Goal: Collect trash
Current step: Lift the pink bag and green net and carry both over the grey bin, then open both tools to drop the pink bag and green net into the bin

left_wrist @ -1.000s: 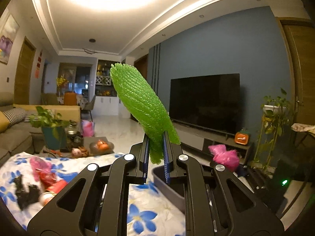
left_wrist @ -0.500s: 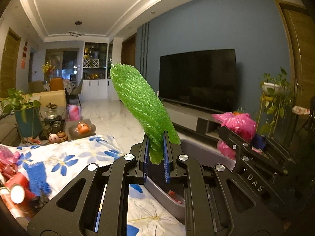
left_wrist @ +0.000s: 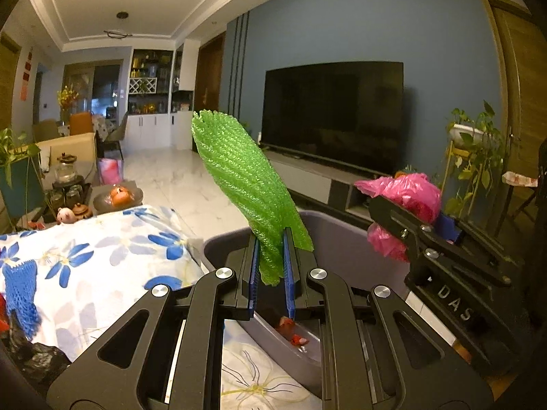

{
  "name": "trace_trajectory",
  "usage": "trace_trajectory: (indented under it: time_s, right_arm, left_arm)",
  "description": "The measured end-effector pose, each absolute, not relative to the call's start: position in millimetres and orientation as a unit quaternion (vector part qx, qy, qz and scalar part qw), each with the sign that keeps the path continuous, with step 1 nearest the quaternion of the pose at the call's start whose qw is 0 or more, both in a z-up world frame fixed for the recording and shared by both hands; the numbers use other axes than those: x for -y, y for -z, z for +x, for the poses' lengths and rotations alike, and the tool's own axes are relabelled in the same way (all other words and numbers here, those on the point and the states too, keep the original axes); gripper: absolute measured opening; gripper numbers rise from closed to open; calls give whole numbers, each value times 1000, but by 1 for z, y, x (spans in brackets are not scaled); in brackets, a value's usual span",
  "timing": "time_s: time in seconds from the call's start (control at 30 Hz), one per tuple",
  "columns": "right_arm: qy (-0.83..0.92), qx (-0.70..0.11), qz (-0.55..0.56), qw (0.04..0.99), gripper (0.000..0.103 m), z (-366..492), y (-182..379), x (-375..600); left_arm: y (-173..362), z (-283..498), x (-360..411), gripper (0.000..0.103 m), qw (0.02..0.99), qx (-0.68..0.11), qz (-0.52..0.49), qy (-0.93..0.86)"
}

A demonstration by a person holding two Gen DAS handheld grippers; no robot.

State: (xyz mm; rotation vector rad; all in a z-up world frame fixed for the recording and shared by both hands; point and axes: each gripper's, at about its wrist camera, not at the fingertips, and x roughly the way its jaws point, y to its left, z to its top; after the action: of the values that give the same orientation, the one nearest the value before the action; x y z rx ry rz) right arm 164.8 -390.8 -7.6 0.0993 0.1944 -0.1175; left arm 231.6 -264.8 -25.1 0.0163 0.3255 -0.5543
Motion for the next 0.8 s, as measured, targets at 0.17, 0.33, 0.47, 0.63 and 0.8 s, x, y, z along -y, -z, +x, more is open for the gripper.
trace_trajectory:
  time_s: [0.17, 0.33, 0.47, 0.63, 0.8]
  right_arm:
    - [60, -103, 55, 991, 39, 167, 11, 391]
    - [58, -109, 55, 991, 40, 170, 10, 390]
    - [54, -118, 60, 990, 40, 173, 11, 390]
    - [52, -121, 59, 990, 41, 175, 9, 388]
    - [45, -119, 66, 990, 45, 176, 7, 395]
  left_arm:
    - [32, 234, 271, 12, 945, -167, 14, 280]
    - [37, 239, 274, 12, 941, -174, 17, 288]
    - [41, 241, 277, 12, 939, -181, 19, 290]
    - [41, 243, 283, 13, 936, -187, 22, 298]
    - [44, 246, 282, 13, 931, -196, 17, 306]
